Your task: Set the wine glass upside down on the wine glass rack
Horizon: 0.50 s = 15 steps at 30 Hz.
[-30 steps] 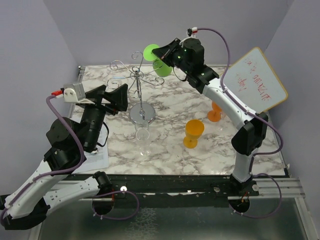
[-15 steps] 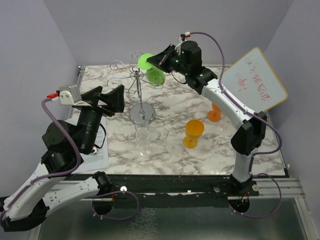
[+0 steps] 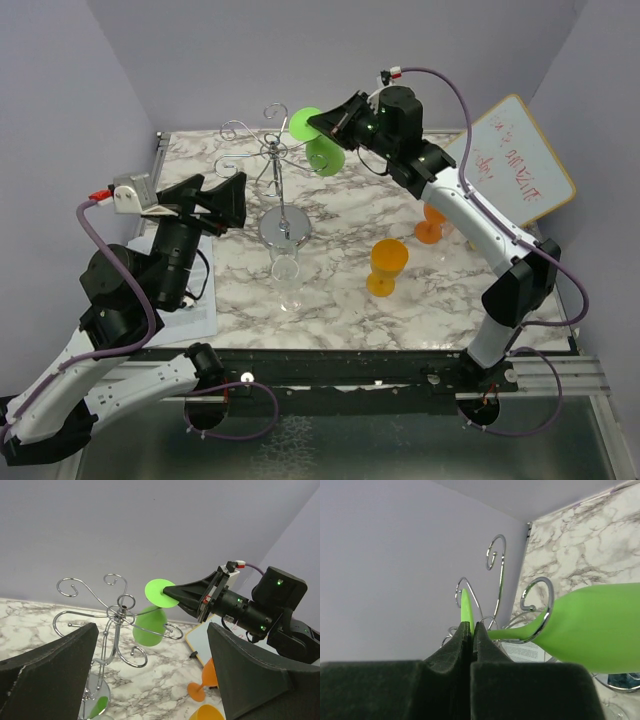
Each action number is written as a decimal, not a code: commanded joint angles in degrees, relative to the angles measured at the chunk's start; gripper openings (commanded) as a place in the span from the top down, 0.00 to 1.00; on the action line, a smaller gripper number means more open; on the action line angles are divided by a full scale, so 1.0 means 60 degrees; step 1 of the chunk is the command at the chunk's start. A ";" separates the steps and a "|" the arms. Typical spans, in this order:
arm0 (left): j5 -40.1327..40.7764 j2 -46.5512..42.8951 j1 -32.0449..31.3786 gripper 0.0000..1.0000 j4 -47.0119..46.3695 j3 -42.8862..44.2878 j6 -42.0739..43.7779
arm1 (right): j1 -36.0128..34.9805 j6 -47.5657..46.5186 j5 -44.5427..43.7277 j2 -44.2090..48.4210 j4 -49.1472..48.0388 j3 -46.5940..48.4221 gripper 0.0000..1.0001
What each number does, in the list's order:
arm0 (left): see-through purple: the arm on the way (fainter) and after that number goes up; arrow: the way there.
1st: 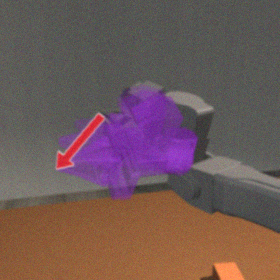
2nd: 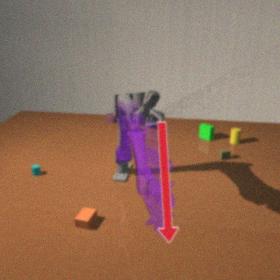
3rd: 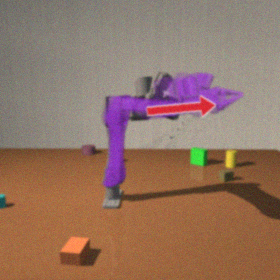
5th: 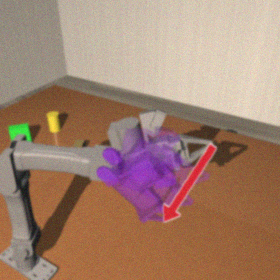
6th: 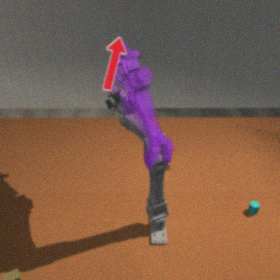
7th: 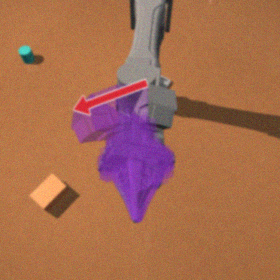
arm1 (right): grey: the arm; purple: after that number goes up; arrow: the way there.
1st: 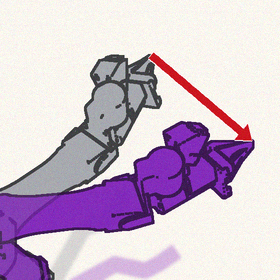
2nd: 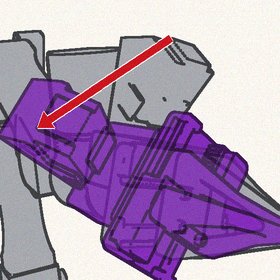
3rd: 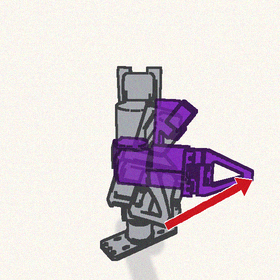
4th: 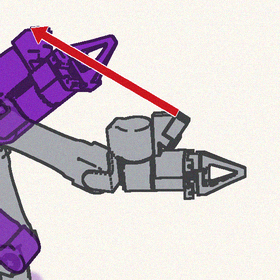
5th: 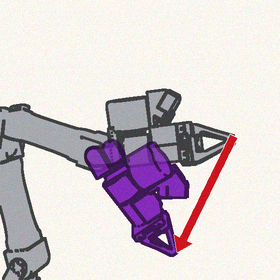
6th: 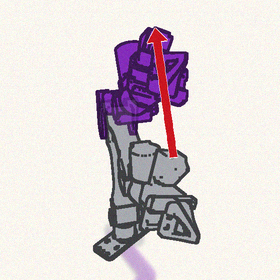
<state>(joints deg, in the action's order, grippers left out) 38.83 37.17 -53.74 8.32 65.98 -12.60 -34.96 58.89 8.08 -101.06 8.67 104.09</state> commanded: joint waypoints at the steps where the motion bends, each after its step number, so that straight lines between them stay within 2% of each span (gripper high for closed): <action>1: -0.0216 -0.0049 -0.0023 0.09 0.0051 -0.0156 -0.0113 | 0.0009 -0.0089 -0.1625 0.0556 0.0050 -0.0466 0.99; 9: -0.0214 0.0096 -0.0013 0.09 0.0047 -0.0185 -0.0156 | 0.0011 -0.0524 -0.2567 0.0384 0.0043 -0.0094 0.99; 15: -0.0156 0.0179 -0.0024 0.09 0.0049 -0.0193 -0.0113 | 0.0011 -0.0779 -0.2515 -0.0097 0.0246 0.0499 0.99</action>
<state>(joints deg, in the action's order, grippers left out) 38.79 37.67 -53.74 8.32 65.21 -13.10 -34.98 56.53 -4.67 -99.81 9.87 103.26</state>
